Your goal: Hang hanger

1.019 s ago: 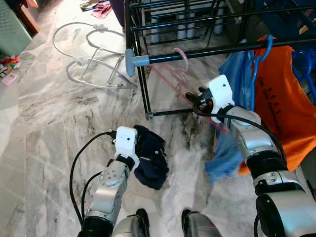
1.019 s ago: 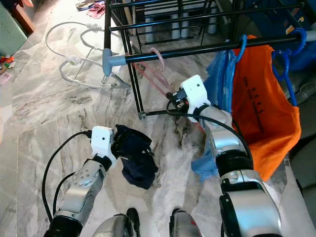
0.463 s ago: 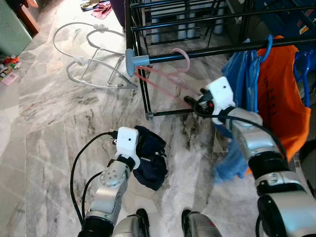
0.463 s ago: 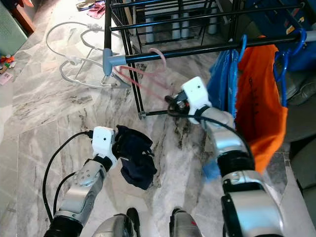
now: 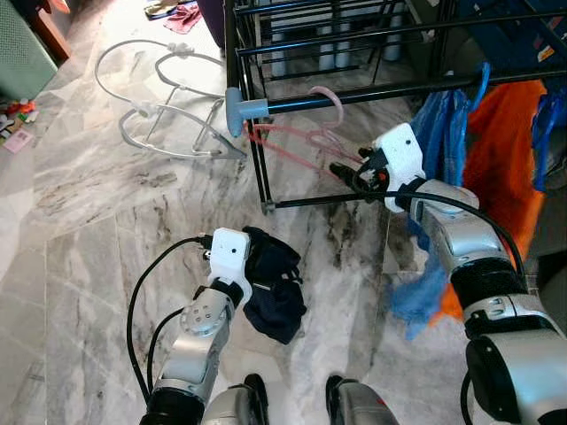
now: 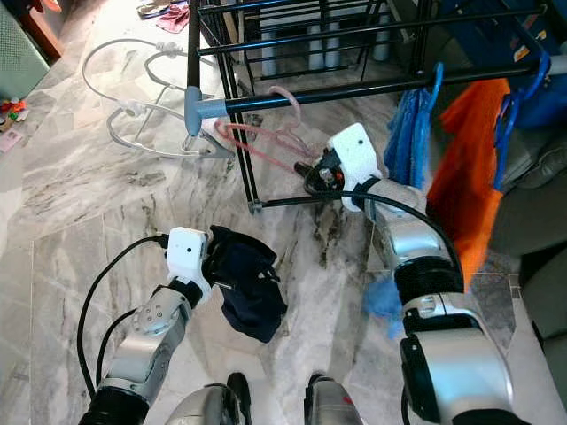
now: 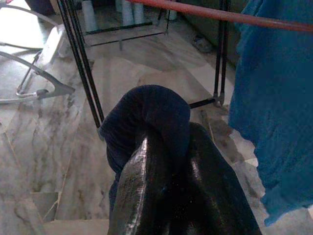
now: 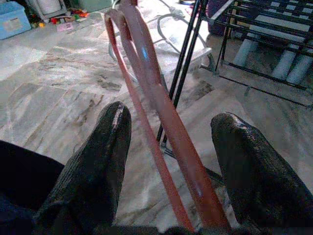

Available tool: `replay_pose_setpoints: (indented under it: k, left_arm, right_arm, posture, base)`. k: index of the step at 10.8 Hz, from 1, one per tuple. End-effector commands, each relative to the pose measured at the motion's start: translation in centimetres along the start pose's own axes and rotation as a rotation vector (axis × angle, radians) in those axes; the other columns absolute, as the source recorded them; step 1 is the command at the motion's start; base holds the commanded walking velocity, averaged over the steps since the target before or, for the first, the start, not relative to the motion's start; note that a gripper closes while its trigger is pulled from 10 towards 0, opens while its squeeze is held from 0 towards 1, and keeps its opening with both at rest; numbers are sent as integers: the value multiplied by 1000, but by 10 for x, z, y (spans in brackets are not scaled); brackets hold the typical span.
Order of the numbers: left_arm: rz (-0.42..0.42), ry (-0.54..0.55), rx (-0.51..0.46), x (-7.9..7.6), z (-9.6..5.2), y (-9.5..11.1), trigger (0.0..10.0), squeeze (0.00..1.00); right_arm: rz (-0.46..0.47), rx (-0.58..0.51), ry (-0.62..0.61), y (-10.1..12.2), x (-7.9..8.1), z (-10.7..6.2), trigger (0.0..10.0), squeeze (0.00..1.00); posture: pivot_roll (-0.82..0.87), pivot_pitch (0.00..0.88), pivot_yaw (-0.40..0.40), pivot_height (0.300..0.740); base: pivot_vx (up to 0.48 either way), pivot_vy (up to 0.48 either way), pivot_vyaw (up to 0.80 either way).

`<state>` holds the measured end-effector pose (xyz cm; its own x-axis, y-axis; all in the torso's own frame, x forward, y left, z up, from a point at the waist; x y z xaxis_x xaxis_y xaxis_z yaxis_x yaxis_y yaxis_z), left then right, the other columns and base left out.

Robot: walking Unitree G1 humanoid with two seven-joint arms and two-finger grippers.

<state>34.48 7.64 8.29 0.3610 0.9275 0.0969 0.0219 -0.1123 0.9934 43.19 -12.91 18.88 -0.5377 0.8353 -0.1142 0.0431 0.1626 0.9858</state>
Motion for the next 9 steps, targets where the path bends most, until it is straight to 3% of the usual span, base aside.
replay_pose_setpoints:
  k: [1,5,7,9]
  left_arm:
    - [8,13,21,4,-3,-6,10000,0]
    - [15,11,29,4,-3,-7,10000,0]
    - [17,11,35,4,-3,-8,10000,0]
    - [21,4,35,4,-2,-8,10000,0]
  right_arm:
    - [3,4,21,-1,2,-2,10000,0]
    - [17,12,37,5,-2,-11,10000,0]
    - [49,25,91,-2,7,-18,10000,0]
    - [45,32,200,-5,27,-26,10000,0]
  posture:
    - [-133,256,95,740]
    - [-133,255,97,740]
    - [-137,255,100,740]
    - [-143,253,105,740]
  base:
    - [0,0,0]
    - [0,0,0]
    - [0,0,0]
    - [0,0,0]
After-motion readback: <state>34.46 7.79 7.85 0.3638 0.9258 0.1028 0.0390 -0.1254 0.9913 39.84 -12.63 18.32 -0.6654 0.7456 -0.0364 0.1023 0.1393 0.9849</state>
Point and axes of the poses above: a point about 5 cm out from each wrist's last joint towards the gripper, its own z axis pointing out of the wrist towards the gripper, its own y axis along the axis of the wrist's last joint, x = y × z, the point moved 5 cm from there along z, pointing out of the wrist towards the gripper, and after that the axes turned 8 degrees about z, right-handed, at the moved point
